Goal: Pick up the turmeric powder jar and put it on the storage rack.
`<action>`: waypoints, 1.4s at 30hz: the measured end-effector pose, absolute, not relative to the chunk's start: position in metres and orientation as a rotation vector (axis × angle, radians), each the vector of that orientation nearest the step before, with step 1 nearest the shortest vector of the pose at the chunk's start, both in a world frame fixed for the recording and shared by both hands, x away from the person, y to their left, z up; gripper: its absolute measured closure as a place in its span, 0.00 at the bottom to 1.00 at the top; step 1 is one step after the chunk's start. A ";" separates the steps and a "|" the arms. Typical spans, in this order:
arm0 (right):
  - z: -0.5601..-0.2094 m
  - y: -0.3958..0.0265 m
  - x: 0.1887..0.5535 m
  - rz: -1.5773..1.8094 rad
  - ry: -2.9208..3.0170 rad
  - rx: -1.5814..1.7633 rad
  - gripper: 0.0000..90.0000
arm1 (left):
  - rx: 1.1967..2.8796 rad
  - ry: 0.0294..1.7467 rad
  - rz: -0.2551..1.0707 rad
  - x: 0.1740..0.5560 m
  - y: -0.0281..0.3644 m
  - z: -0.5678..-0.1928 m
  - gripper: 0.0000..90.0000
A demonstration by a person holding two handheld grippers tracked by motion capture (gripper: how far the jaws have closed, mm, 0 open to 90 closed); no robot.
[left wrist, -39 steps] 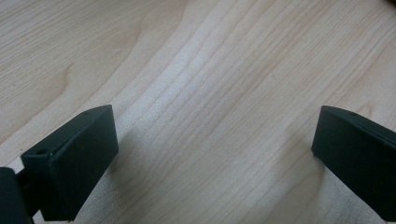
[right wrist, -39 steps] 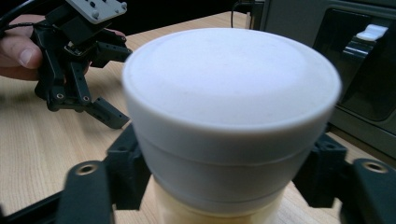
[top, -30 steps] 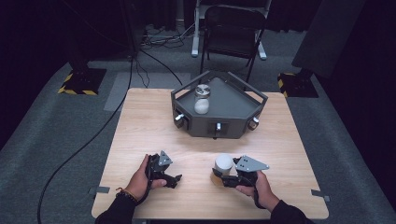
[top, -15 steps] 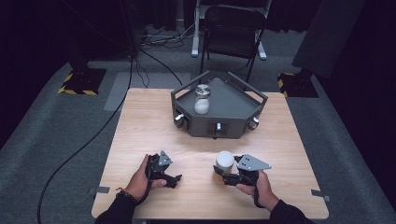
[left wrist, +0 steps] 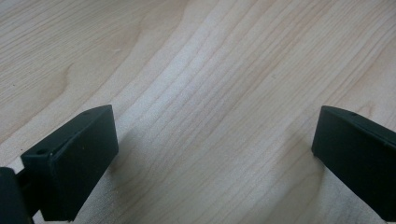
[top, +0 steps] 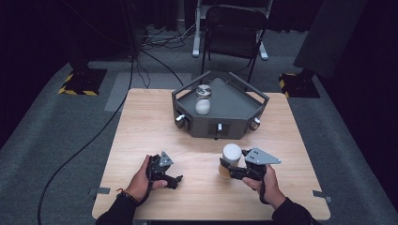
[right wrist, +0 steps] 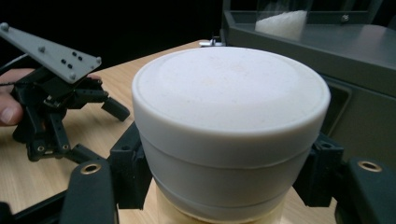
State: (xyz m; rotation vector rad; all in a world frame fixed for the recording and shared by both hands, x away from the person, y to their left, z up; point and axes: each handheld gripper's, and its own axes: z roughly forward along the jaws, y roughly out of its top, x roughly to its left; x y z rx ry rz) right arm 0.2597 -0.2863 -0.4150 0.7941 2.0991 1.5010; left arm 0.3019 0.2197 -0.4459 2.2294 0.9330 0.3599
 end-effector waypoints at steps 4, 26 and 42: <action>-0.412 -0.286 0.260 1.490 2.083 0.815 0.37 | 2.229 0.933 0.360 0.302 0.220 -0.446 0.00; -0.402 -0.287 0.272 1.472 2.009 0.862 0.37 | 2.231 0.930 0.359 0.302 0.220 -0.446 0.00; -0.354 -0.281 0.290 1.443 1.904 0.898 0.37 | 2.231 0.931 0.359 0.302 0.220 -0.446 0.00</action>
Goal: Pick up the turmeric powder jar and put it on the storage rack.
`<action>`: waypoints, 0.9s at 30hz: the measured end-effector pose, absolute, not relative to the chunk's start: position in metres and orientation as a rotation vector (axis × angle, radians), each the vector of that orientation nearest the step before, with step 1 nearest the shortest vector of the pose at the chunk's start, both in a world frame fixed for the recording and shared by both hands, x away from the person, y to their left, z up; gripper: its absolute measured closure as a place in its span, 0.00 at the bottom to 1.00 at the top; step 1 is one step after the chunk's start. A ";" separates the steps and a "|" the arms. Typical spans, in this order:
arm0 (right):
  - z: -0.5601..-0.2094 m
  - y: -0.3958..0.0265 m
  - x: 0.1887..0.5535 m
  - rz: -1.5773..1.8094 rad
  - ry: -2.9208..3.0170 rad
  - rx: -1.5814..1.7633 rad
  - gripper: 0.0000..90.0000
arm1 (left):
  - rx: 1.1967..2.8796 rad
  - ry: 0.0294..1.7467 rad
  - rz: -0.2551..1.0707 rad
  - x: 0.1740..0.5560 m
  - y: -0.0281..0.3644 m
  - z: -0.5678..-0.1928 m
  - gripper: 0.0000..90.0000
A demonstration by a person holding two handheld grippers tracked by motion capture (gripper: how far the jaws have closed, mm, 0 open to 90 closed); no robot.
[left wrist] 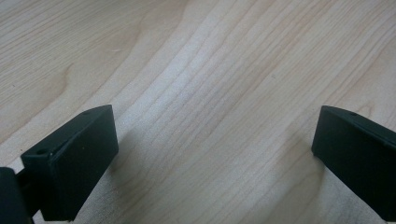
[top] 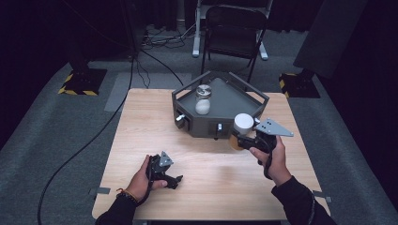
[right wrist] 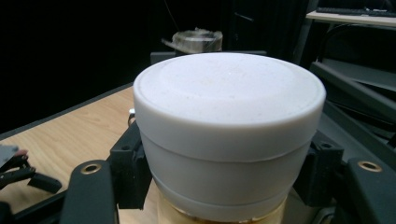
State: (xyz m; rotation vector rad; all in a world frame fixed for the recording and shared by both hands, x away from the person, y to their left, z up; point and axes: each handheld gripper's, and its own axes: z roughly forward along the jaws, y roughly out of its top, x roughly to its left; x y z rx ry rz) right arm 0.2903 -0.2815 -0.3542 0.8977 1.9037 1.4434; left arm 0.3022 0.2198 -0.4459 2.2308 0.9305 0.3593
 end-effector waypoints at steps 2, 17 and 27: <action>-0.349 -0.281 0.293 1.436 1.895 0.903 0.37 | 2.231 0.930 0.359 0.302 0.220 -0.446 0.00; -0.327 -0.271 0.310 1.405 1.828 0.922 0.37 | 2.231 0.930 0.359 0.302 0.220 -0.446 0.00; -0.318 -0.265 0.323 1.360 1.798 0.949 0.37 | 2.231 0.930 0.359 0.302 0.220 -0.446 0.00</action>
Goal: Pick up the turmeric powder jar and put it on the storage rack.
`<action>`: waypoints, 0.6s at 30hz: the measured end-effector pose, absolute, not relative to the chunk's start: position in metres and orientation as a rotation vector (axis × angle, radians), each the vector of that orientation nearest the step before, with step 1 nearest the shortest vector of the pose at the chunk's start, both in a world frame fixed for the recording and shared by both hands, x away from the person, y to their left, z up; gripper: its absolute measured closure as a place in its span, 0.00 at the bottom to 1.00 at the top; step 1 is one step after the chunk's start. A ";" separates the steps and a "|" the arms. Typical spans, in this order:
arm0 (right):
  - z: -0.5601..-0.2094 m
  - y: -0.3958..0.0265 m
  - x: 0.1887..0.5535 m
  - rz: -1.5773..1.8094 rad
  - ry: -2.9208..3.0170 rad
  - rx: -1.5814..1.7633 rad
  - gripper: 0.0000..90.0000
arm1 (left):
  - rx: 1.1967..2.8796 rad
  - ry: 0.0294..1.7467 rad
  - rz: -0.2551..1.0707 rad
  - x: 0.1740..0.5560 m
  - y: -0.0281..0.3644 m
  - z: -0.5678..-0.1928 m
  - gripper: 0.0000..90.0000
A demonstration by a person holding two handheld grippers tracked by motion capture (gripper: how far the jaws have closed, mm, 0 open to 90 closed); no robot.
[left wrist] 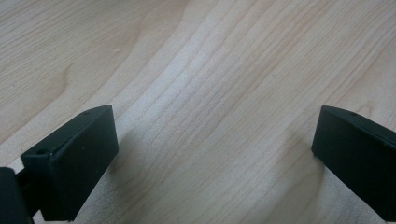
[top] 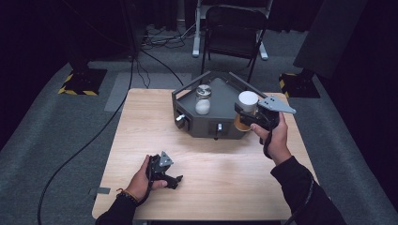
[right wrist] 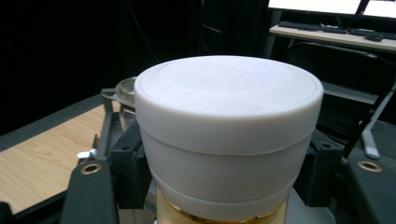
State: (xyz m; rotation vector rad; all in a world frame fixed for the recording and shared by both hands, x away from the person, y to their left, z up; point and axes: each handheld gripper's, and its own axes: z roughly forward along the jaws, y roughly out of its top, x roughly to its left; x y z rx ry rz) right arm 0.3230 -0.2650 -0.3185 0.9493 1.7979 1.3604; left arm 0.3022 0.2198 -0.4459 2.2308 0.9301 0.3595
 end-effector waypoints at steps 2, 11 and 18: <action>-0.317 -0.264 0.326 1.355 1.790 0.954 0.37 | 2.231 0.930 0.359 0.302 0.220 -0.446 0.00; -0.310 -0.261 0.341 1.347 1.754 0.991 0.37 | 2.231 0.930 0.359 0.302 0.220 -0.446 0.00; -0.308 -0.255 0.355 1.324 1.739 1.019 0.37 | 2.231 0.930 0.359 0.302 0.220 -0.446 0.00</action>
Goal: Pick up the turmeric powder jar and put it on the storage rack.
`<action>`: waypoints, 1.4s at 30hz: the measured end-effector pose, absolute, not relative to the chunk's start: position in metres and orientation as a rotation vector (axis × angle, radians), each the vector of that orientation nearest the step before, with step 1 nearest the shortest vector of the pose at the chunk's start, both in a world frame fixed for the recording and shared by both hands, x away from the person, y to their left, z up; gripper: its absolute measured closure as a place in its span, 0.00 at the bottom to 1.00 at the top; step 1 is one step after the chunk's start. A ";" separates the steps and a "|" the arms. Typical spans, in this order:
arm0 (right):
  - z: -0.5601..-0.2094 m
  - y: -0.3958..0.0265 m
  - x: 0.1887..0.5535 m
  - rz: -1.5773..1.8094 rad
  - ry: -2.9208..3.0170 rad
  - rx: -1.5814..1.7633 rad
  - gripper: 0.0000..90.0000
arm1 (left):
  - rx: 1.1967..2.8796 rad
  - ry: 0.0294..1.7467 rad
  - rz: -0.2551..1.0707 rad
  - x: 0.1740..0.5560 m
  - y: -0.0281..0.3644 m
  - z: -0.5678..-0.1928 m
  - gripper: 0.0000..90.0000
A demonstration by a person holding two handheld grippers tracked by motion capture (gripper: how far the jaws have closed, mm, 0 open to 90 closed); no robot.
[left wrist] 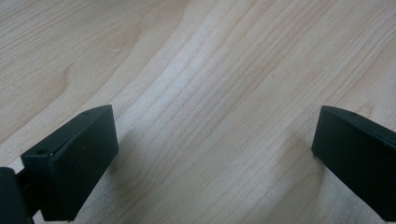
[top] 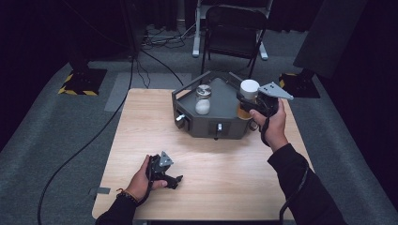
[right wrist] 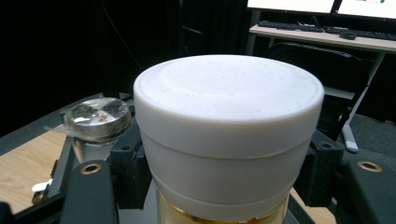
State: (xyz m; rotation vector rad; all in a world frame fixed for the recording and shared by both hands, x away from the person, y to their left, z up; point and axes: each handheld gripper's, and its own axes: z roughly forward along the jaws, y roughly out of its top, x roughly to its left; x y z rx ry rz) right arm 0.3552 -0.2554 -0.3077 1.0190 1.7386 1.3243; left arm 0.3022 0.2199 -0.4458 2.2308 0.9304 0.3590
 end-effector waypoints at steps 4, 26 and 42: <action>-0.309 -0.251 0.361 1.318 1.733 1.025 0.37 | 2.230 0.931 0.360 0.302 0.220 -0.446 0.00; -0.332 -0.229 0.391 1.284 1.680 1.102 0.37 | 2.231 0.929 0.361 0.302 0.220 -0.446 0.00; -0.348 -0.229 0.399 1.284 1.700 1.139 0.37 | 2.231 0.930 0.360 0.302 0.220 -0.446 0.00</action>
